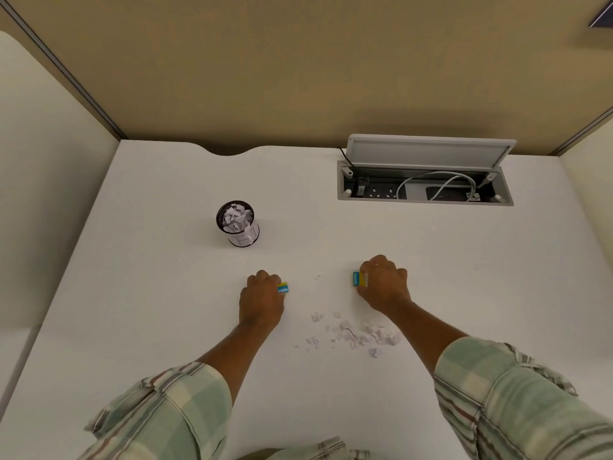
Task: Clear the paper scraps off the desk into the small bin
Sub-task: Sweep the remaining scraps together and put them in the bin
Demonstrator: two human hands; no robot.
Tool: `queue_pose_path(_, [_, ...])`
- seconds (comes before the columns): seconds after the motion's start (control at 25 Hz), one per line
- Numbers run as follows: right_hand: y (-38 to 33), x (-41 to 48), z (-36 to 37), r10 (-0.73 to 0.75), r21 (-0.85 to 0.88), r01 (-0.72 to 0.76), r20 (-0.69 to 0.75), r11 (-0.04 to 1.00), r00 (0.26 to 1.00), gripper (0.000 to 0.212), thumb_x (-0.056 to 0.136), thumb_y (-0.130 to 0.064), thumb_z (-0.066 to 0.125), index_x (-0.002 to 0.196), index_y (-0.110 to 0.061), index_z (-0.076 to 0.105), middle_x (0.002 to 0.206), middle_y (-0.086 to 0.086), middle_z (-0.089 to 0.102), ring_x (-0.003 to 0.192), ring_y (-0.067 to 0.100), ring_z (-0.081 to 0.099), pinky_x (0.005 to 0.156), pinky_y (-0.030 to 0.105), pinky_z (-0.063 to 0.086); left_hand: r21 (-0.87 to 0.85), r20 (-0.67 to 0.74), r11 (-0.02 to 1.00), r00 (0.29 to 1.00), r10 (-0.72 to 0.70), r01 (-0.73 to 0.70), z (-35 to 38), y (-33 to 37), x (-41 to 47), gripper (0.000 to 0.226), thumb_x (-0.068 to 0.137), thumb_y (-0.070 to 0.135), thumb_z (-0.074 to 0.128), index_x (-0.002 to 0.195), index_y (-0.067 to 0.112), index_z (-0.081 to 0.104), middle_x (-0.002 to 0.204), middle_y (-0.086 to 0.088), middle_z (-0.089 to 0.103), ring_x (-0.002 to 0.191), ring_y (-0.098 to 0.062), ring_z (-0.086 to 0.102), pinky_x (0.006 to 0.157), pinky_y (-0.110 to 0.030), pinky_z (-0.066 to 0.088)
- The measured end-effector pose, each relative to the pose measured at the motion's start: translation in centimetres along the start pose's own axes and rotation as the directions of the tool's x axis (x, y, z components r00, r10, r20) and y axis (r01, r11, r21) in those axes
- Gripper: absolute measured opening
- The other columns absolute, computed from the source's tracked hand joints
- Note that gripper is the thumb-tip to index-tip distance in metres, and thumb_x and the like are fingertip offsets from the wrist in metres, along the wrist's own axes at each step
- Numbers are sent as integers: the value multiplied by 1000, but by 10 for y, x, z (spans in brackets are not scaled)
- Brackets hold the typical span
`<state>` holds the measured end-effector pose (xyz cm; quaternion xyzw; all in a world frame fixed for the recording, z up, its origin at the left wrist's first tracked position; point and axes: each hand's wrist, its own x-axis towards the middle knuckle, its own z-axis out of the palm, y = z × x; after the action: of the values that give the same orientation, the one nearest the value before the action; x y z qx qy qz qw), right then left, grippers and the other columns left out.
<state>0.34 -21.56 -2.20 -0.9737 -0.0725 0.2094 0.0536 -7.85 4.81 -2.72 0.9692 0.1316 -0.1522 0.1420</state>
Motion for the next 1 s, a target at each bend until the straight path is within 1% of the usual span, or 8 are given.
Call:
queue_pose_path(0.16, [-3,-3,3,-44,-14,44,37,999,998,50,86,-39,65,132,-22,55,142,6,50,126,27,50,107,44,37,1,-4,1000,1000,2,-2,2,-3,2,39,95,31,64,133,20,59,126,-4,57,115,-23,54,92,-35,50])
queue_pose_path(0.28, [-28,-6,3,-191,-18,191,-25,982,981,61,87,-36,54,145,-17,47,158,9,38,144,29,38,119,43,29,-34,-47,999,999,-8,7,9,0,-9,53,95,33,65,143,17,50,138,-4,51,125,-25,50,100,-38,47])
queue_pose_path(0.4, [-60,-8,7,-379,39,377,57,925,924,62,96,-28,45,154,-11,35,165,9,29,150,26,29,123,39,24,-97,-144,988,984,109,-124,18,10,-32,50,92,24,68,139,11,57,136,-9,57,125,-31,55,102,-42,48])
queue_pose_path(0.48, [-72,-9,15,-434,41,433,156,900,887,63,101,-27,40,159,-8,22,169,10,15,155,26,19,124,38,20,-116,-155,971,970,188,-207,30,14,-49,50,93,22,68,140,9,57,137,-12,60,128,-33,57,107,-43,46])
queue_pose_path(0.56, [-76,-14,25,-439,7,451,247,893,864,66,105,-32,37,160,-6,11,171,11,0,157,26,6,125,38,16,-142,-62,971,981,184,-192,43,16,-64,54,100,28,58,150,11,46,152,-12,50,143,-30,46,119,-39,34])
queue_pose_path(0.64, [-76,-25,37,-441,-29,466,277,884,854,69,106,-38,34,160,-5,6,170,11,-8,158,26,-1,126,37,11,-149,24,974,984,179,-173,56,13,-79,61,105,37,44,159,14,26,167,-6,27,157,-23,22,127,-33,14])
queue_pose_path(0.8, [-58,-54,59,-520,-58,546,239,836,820,70,106,-44,30,161,-8,6,170,8,-10,158,23,-4,125,35,3,-99,102,967,964,245,-235,74,11,-106,69,106,46,30,162,16,4,172,0,-5,158,-15,-13,127,-29,-8])
queue_pose_path(1.0, [-13,-94,80,-562,-84,589,216,804,798,69,105,-51,20,161,-17,-3,167,-1,-17,157,18,-9,119,32,-11,-32,169,945,930,325,-325,88,18,-131,73,105,52,23,162,14,-1,168,-1,-20,156,-18,-21,124,-32,-17])
